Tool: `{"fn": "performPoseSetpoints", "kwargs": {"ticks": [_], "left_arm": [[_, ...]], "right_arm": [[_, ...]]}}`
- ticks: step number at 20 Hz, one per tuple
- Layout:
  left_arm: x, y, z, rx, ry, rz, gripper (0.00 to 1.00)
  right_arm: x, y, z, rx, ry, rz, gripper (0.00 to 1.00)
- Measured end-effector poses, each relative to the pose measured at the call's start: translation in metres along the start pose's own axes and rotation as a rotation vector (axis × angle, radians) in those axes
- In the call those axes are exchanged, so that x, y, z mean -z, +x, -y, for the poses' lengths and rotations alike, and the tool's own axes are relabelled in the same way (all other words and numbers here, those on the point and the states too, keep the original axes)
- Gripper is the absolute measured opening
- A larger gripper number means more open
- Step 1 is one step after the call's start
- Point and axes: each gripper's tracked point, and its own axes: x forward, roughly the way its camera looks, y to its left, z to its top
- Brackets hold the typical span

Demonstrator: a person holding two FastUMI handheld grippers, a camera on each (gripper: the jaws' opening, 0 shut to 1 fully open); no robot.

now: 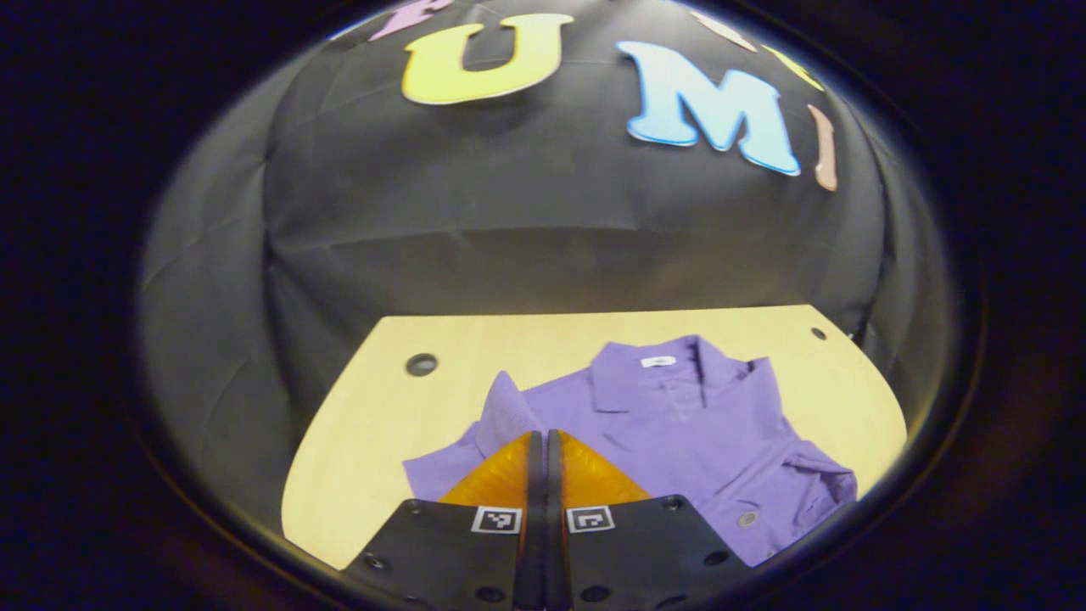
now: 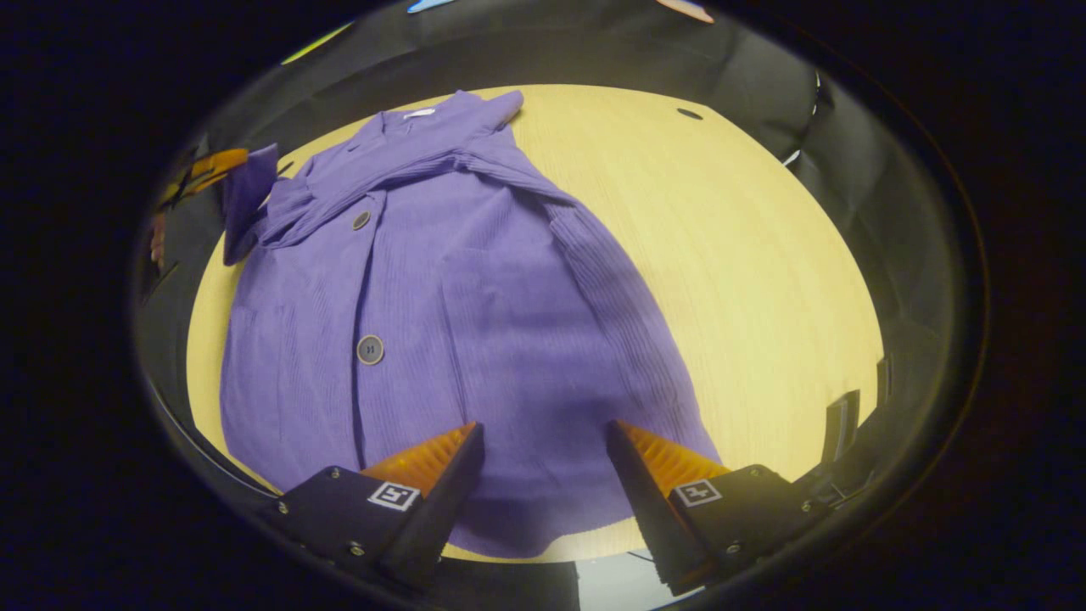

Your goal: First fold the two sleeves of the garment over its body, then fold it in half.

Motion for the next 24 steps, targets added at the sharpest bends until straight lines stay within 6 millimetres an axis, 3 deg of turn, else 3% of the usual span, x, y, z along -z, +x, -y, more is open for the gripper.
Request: {"fn": "performPoseSetpoints", "kwargs": {"ticks": [6,11,15,19,20,23,24], "left_arm": [[-0.013,0.026,0.146,0.206,0.15,0.014,0.05],[-0.009,0.028,0.243,0.346,0.273,0.022,0.05],[0.006,0.032,0.293,0.386,0.36,-0.004,0.05],[0.037,0.041,0.308,0.404,0.419,-0.093,0.07],[0.04,0.039,0.315,0.429,0.406,-0.102,0.11],[0.033,0.034,0.309,0.43,0.409,-0.097,1.0],[0.033,0.034,0.306,0.422,0.401,-0.097,1.0]], "right_arm": [[0.0,0.0,-0.001,-0.005,-0.01,0.001,0.93],[-0.001,0.0,-0.001,-0.006,-0.013,0.003,0.93],[-0.001,0.0,-0.001,-0.008,-0.016,0.012,0.93],[-0.002,0.0,-0.001,-0.01,-0.018,0.014,0.93],[-0.001,0.001,-0.001,-0.01,-0.02,0.014,0.93],[-0.002,0.0,-0.002,-0.01,-0.022,0.011,0.93],[-0.002,0.001,-0.002,-0.01,-0.023,0.009,0.93]]}}
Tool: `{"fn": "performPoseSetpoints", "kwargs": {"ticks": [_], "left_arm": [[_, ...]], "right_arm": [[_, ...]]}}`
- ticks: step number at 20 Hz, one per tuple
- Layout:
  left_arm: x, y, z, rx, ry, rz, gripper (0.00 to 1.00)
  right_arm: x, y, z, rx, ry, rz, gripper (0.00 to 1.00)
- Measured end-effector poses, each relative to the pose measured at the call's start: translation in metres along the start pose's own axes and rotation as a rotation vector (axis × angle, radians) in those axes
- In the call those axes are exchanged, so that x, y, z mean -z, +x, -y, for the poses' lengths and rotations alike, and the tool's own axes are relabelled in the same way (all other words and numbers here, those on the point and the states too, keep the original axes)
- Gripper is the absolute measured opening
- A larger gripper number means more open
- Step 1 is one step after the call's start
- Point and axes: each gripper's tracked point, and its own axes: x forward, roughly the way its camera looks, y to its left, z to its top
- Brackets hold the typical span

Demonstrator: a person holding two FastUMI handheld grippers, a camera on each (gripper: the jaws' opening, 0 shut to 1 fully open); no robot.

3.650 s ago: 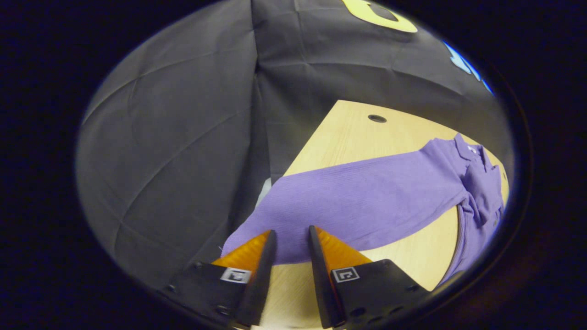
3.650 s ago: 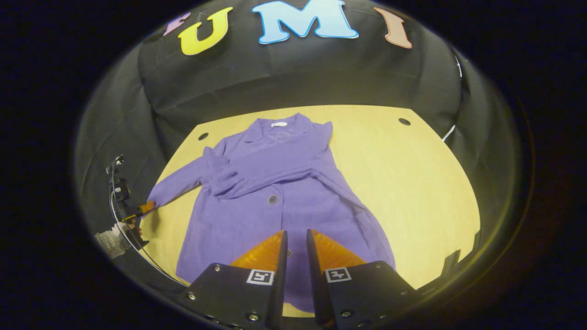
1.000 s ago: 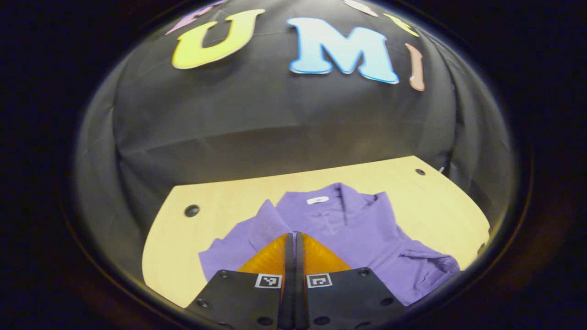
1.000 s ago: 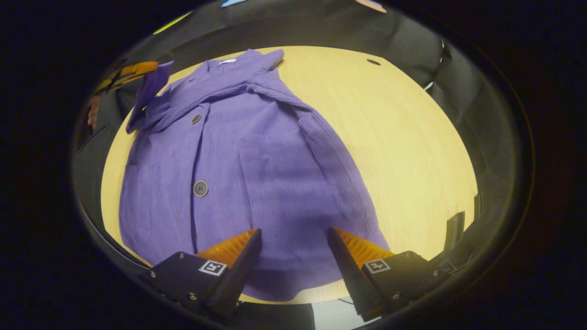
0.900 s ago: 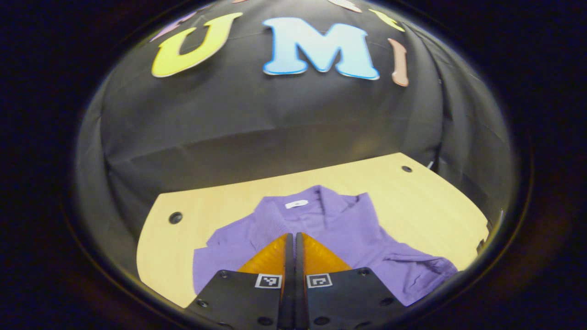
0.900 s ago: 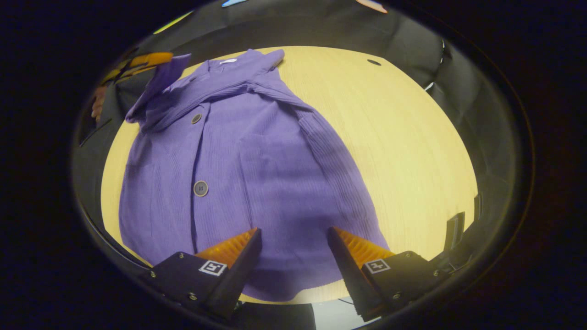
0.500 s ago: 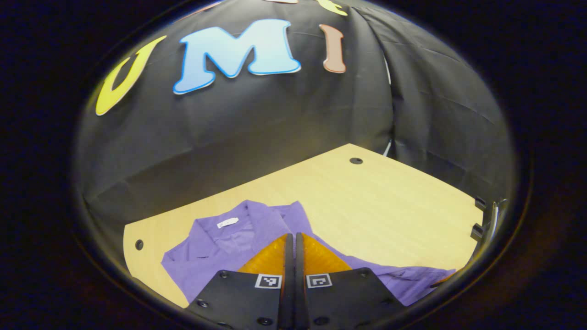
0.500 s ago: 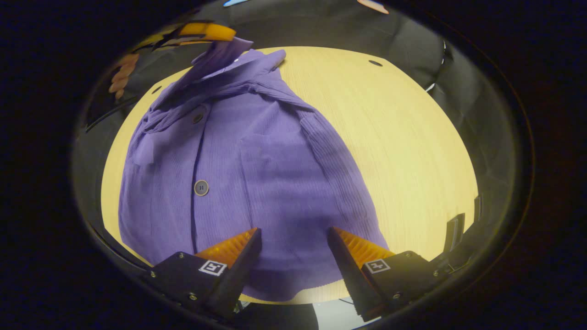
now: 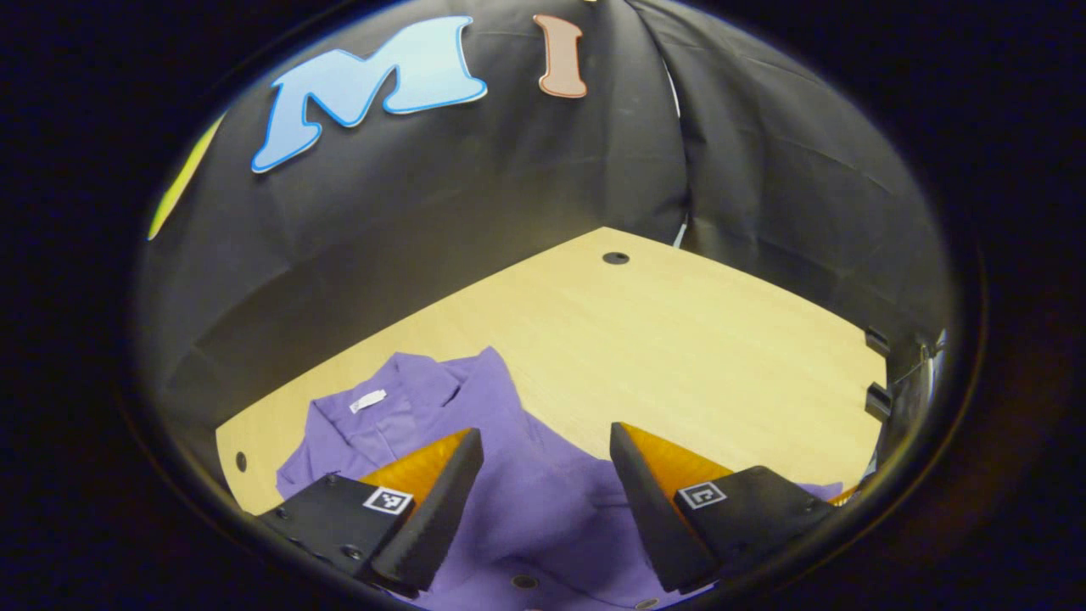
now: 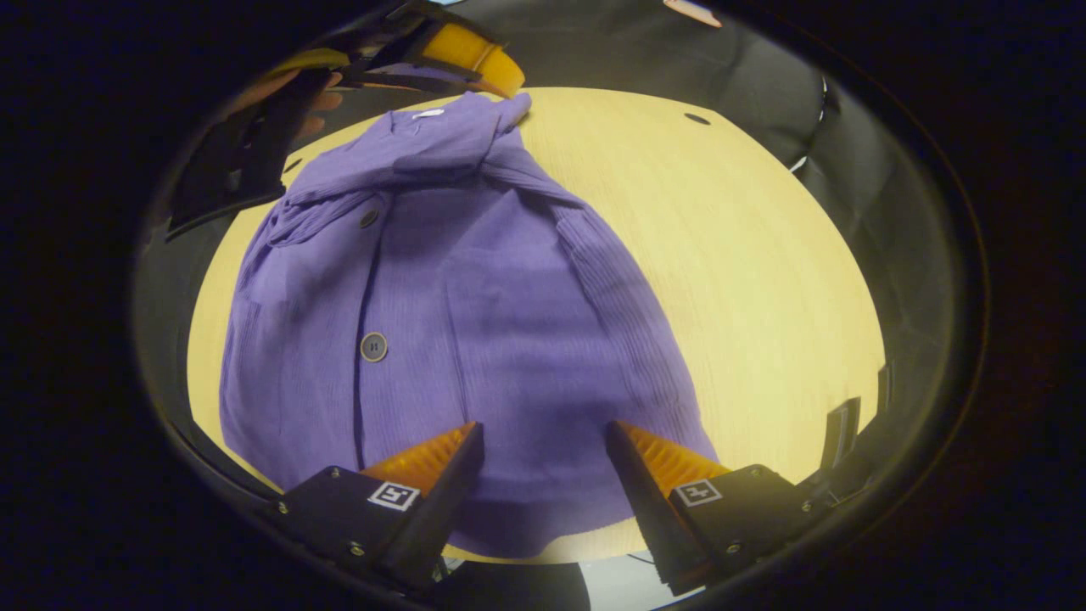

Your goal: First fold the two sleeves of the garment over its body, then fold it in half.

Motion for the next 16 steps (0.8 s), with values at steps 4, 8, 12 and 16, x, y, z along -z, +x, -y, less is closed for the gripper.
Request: {"fn": "performPoseSetpoints", "kwargs": {"ticks": [4,8,12,16], "left_arm": [[0.024,-0.023,-0.02,-0.025,-0.117,-0.046,1.0],[0.055,-0.06,-0.063,-0.1,-0.241,-0.069,1.0],[0.104,-0.112,-0.099,-0.184,-0.279,-0.114,0.99],[0.173,-0.158,-0.098,-0.23,-0.329,-0.196,0.95]], "right_arm": [[0.0,0.0,0.0,-0.003,-0.01,-0.021,0.93],[-0.001,0.002,0.0,-0.005,-0.024,-0.063,0.93],[-0.002,0.004,-0.001,-0.011,-0.044,-0.137,0.93],[-0.002,0.004,0.0,-0.011,-0.053,-0.234,0.93]]}}
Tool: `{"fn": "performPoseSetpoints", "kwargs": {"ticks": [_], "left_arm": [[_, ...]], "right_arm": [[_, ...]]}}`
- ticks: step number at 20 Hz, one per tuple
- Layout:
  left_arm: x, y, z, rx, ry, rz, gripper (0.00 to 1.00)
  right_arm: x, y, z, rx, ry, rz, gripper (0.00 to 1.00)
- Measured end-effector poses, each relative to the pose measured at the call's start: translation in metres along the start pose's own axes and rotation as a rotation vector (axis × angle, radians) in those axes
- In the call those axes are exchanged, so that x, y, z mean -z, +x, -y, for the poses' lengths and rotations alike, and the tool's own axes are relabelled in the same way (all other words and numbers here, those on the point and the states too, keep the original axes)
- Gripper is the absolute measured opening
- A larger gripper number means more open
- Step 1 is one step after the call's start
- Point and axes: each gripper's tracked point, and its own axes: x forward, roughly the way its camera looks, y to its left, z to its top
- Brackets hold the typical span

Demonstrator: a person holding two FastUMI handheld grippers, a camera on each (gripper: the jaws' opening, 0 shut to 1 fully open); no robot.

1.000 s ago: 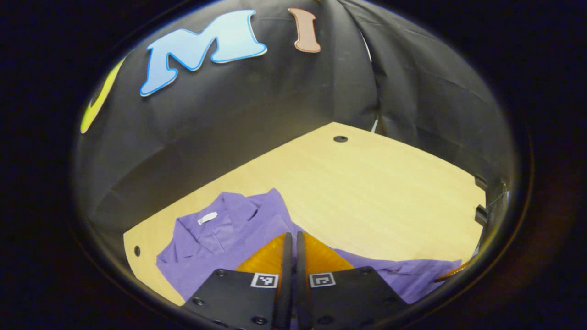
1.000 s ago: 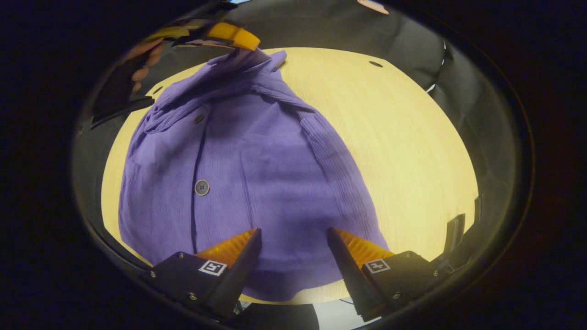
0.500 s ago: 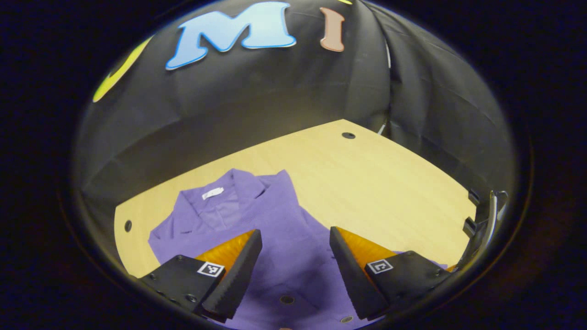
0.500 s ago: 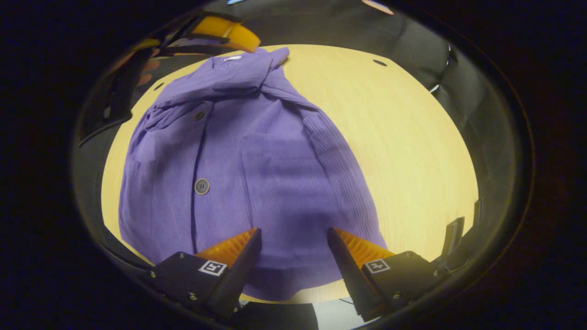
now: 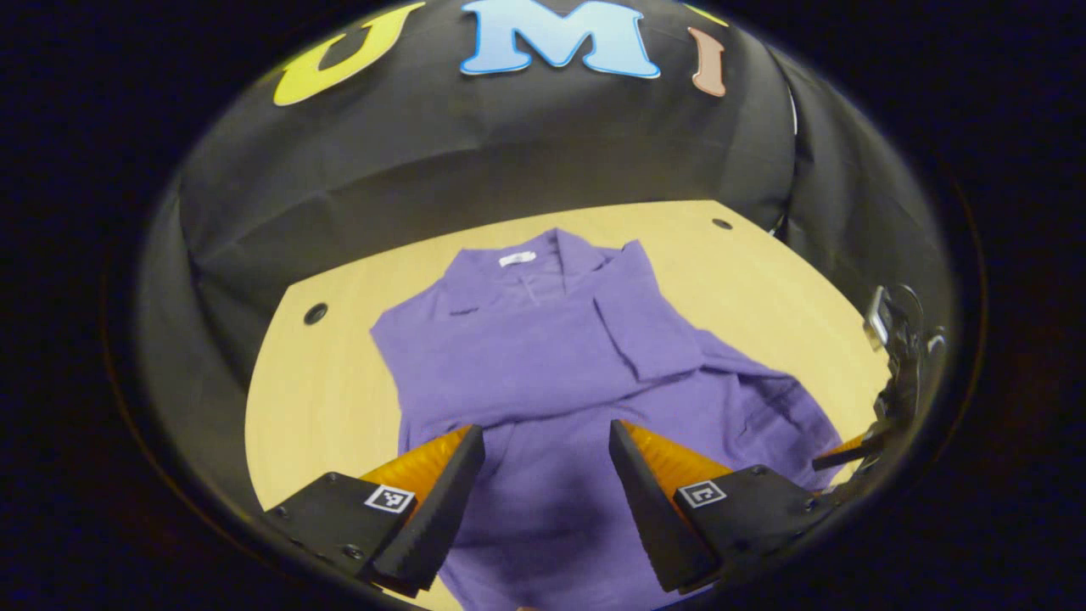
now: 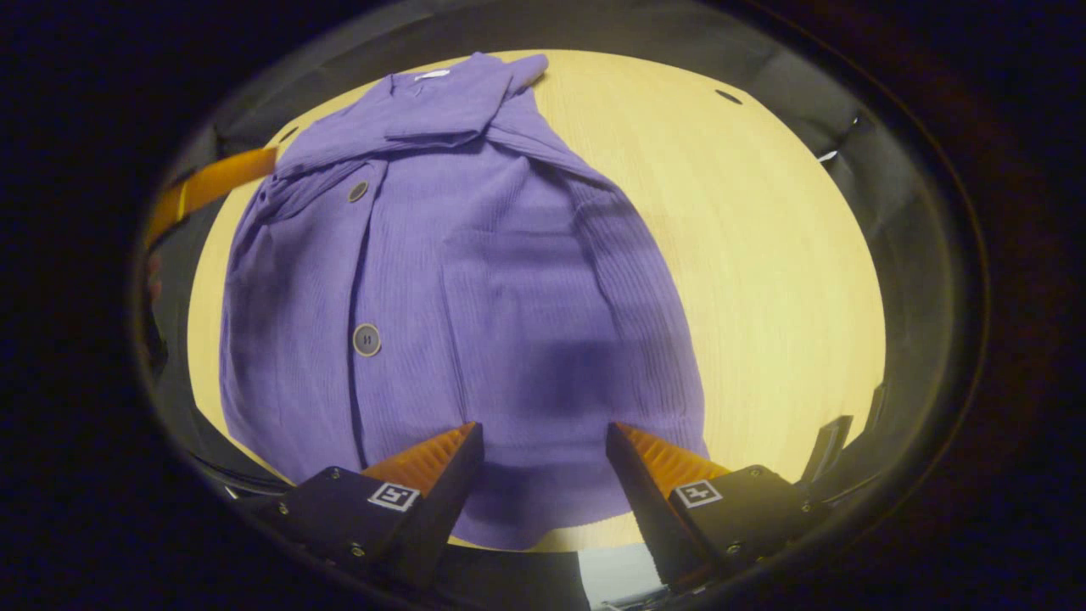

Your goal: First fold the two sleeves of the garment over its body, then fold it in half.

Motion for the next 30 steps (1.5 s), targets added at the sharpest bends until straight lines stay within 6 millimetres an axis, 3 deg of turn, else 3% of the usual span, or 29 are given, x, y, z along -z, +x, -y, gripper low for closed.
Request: {"fn": "performPoseSetpoints", "kwargs": {"ticks": [5,9,15,23,30], "left_arm": [[0.092,-0.043,-0.007,-0.025,-0.035,-0.128,0.99],[0.146,-0.066,-0.005,-0.04,-0.042,-0.222,0.97],[0.174,-0.079,-0.009,-0.066,-0.037,-0.294,0.97],[0.203,-0.071,-0.01,-0.065,-0.037,-0.416,1.0],[0.201,-0.06,-0.012,-0.051,-0.125,-0.491,0.95]], "right_arm": [[-0.002,0.001,-0.001,0.001,-0.002,-0.055,0.93],[-0.002,0.001,-0.001,0.004,0.003,-0.057,0.93],[-0.003,0.0,-0.002,0.008,0.009,-0.078,0.94],[-0.004,0.001,-0.002,0.009,0.01,-0.086,0.94],[-0.003,0.001,-0.002,0.019,0.015,-0.095,0.95]]}}
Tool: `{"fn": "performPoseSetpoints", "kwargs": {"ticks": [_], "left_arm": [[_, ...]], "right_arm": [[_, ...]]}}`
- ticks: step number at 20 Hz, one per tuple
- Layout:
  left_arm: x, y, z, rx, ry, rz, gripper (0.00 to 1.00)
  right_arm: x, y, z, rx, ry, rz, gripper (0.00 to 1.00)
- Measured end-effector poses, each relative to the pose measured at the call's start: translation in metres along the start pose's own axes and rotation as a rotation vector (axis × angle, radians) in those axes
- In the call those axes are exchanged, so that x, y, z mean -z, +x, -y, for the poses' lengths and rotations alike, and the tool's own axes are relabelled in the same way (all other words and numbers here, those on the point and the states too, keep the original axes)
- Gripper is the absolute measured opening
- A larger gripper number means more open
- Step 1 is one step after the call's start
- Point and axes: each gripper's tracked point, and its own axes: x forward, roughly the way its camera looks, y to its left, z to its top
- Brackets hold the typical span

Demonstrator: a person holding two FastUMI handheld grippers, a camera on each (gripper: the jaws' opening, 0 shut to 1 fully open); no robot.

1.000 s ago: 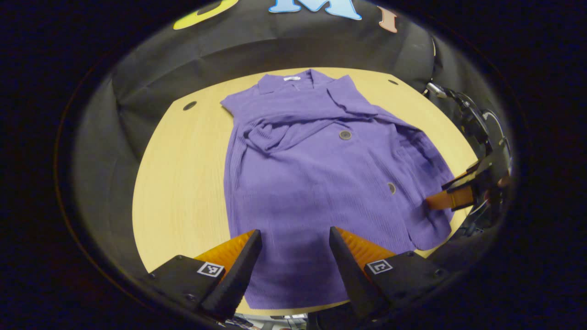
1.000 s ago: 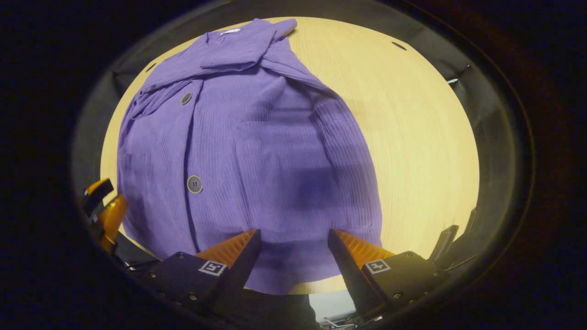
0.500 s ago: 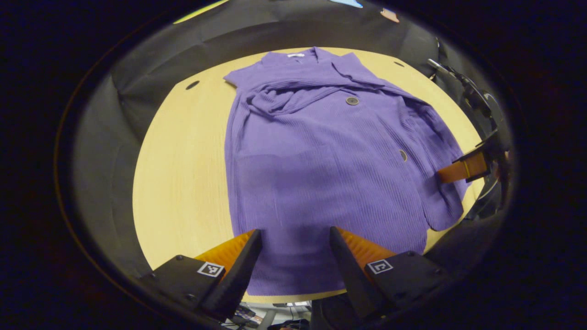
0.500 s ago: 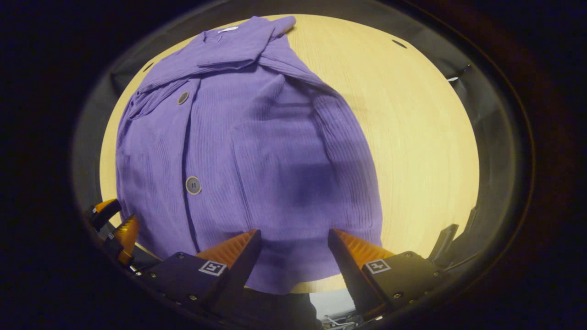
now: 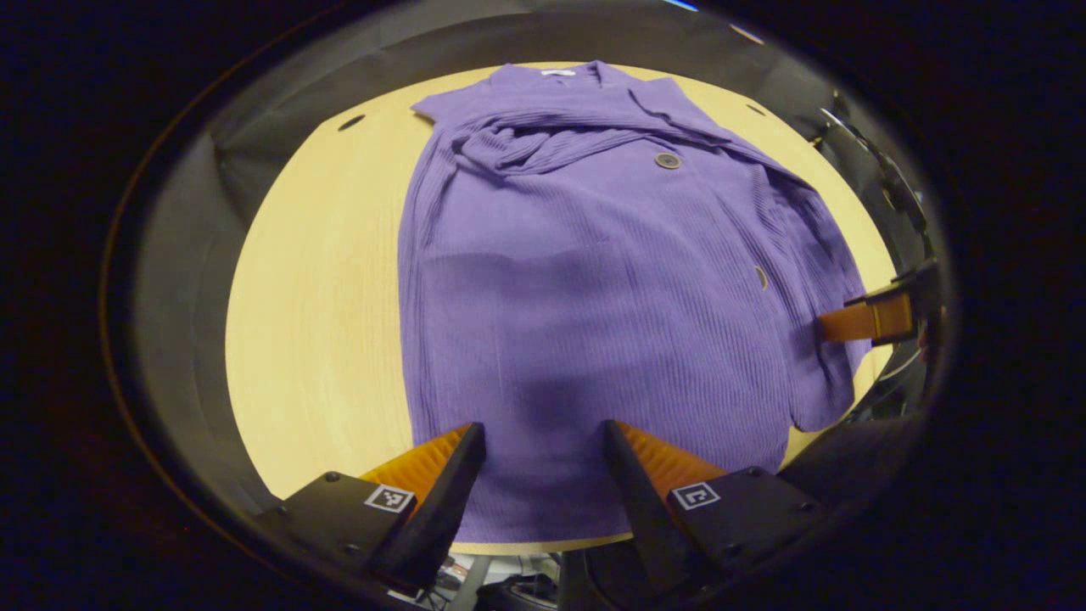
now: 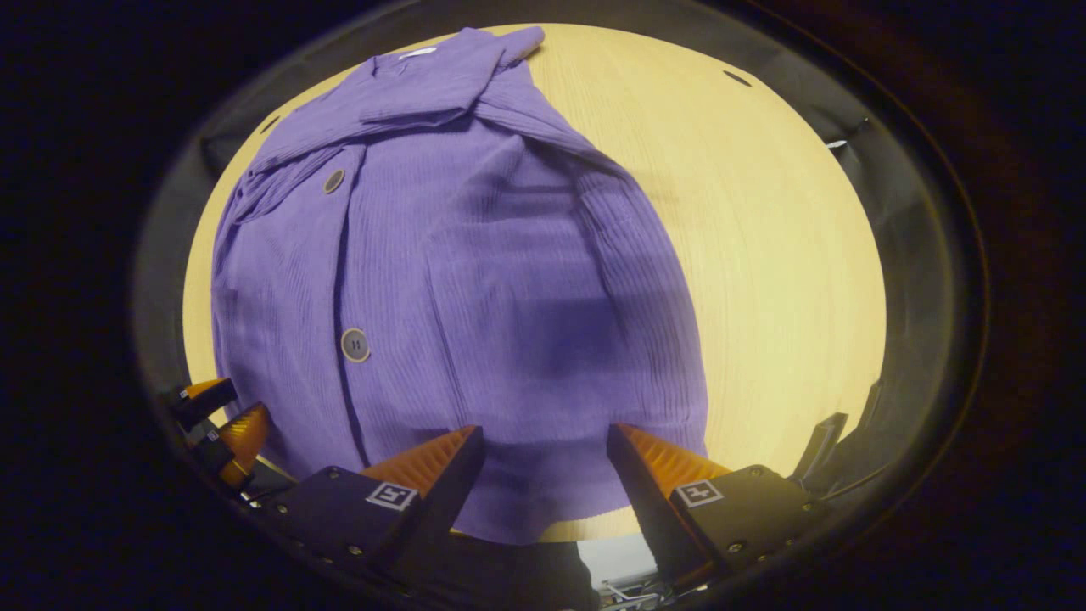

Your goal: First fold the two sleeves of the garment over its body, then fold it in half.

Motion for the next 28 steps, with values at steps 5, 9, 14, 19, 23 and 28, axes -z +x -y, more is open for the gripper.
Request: {"fn": "performPoseSetpoints", "kwargs": {"ticks": [5,9,14,19,23,28], "left_arm": [[0.002,-0.001,0.003,-0.005,-0.017,-0.056,0.96],[-0.001,0.0,0.002,0.005,0.0,-0.084,0.93],[-0.011,0.004,0.004,0.007,-0.013,-0.054,0.48],[-0.016,-0.001,0.003,0.014,-0.045,-0.031,0.13],[-0.021,-0.001,0.002,0.019,-0.077,0.022,0.07],[-0.029,-0.012,0.0,0.029,-0.1,0.053,0.07]], "right_arm": [[0.0,-0.001,0.0,0.001,-0.003,0.001,0.96],[0.0,0.0,-0.001,-0.004,-0.019,-0.018,0.95],[-0.007,-0.001,-0.014,-0.007,-0.112,0.004,0.63],[-0.008,-0.002,-0.017,-0.023,-0.127,0.014,0.07],[-0.009,-0.003,-0.017,-0.049,-0.103,0.044,0.01],[-0.021,-0.018,-0.016,-0.088,-0.044,0.075,0.01]]}}
